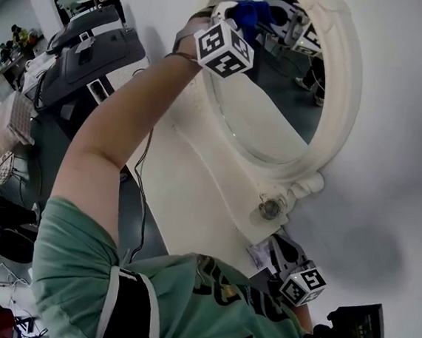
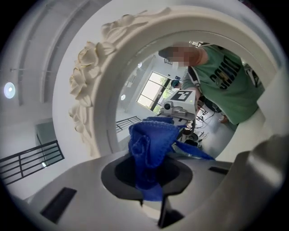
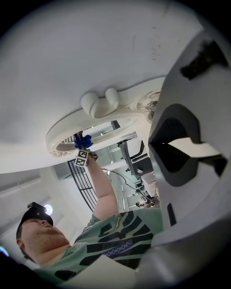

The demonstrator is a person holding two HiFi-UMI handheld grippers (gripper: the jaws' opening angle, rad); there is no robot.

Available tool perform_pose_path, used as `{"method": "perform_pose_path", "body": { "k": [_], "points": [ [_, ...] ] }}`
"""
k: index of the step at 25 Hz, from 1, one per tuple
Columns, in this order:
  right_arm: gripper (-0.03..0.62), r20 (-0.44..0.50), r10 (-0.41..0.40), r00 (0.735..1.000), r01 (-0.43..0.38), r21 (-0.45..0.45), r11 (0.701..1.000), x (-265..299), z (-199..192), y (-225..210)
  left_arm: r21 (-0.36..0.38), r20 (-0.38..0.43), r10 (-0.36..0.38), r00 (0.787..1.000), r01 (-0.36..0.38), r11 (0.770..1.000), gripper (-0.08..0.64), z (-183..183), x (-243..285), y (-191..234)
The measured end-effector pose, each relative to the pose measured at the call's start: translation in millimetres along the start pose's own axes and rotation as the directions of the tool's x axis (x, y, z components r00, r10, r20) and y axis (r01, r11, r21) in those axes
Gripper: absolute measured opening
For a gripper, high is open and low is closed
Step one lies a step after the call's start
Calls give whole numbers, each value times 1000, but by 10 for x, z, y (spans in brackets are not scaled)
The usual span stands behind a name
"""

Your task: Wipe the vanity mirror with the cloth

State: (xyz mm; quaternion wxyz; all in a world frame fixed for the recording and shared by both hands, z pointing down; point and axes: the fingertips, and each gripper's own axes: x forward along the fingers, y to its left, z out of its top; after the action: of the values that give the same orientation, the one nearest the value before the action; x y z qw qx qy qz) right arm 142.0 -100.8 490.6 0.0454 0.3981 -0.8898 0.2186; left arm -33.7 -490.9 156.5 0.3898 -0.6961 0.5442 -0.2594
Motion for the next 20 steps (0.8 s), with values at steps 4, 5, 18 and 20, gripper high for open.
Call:
{"method": "perform_pose_path", "body": {
  "k": [4,5,18,20],
  "points": [
    [12,-16,-9,1000,9,3,1000,-18,-17,-6,15,-23,-81,996,81,997,74,-344,-167,-846],
    [12,-20,-12,1000,12,0,1000,-20,-12,-7,8,-33,-116,993,116,993,74,-456,-221,-1123],
    [12,-80,-52,995,53,16,998,-47,-126,-15,-128,-169,-485,858,469,874,79,-1546,-1014,-4073],
    [12,-77,-56,995,57,17,998,-45,-117,-43,-143,-154,-492,857,473,869,79,-1544,-1004,-4063]
  ]
}}
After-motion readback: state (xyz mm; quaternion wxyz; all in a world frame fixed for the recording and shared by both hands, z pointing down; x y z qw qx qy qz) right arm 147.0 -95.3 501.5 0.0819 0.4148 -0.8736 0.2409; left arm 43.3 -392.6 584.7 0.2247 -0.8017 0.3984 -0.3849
